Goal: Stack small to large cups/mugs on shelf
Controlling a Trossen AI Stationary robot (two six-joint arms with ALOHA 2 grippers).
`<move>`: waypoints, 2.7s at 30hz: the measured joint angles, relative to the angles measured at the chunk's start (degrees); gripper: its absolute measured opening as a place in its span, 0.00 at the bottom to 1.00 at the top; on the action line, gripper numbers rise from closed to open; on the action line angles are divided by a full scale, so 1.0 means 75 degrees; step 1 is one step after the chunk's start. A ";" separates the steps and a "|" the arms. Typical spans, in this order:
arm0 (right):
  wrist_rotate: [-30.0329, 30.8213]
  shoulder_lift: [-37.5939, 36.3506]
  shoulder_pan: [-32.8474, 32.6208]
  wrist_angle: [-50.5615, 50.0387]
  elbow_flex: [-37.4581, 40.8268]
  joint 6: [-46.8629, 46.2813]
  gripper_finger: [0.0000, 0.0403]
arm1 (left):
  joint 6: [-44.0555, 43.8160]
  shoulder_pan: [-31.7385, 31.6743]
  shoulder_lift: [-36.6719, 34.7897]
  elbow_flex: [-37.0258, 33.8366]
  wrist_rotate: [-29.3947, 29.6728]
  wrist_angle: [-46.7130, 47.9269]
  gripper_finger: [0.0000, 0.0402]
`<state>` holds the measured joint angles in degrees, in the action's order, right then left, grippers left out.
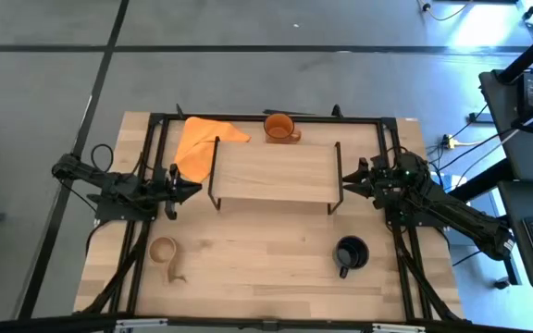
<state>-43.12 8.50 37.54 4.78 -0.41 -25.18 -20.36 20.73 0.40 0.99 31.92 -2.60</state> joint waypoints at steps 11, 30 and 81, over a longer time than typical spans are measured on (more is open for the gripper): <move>0.0001 0.0001 -0.0003 0.0002 -0.0002 0.0005 0.40 | -0.0001 0.0001 -0.0003 0.0000 -0.0003 0.0000 0.08; 0.0001 -0.0001 -0.0003 -0.0001 -0.0002 0.0002 0.40 | -0.0003 0.0000 -0.0001 0.0000 0.0000 -0.0002 0.08; -0.1454 -0.0195 -0.0116 0.1511 -0.0031 -0.3643 0.40 | -0.0003 0.0000 0.0000 0.0000 -0.0003 0.0001 0.08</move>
<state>-54.03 7.04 36.67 16.12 -0.65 -52.50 -20.38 20.73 0.40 0.99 31.90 -2.59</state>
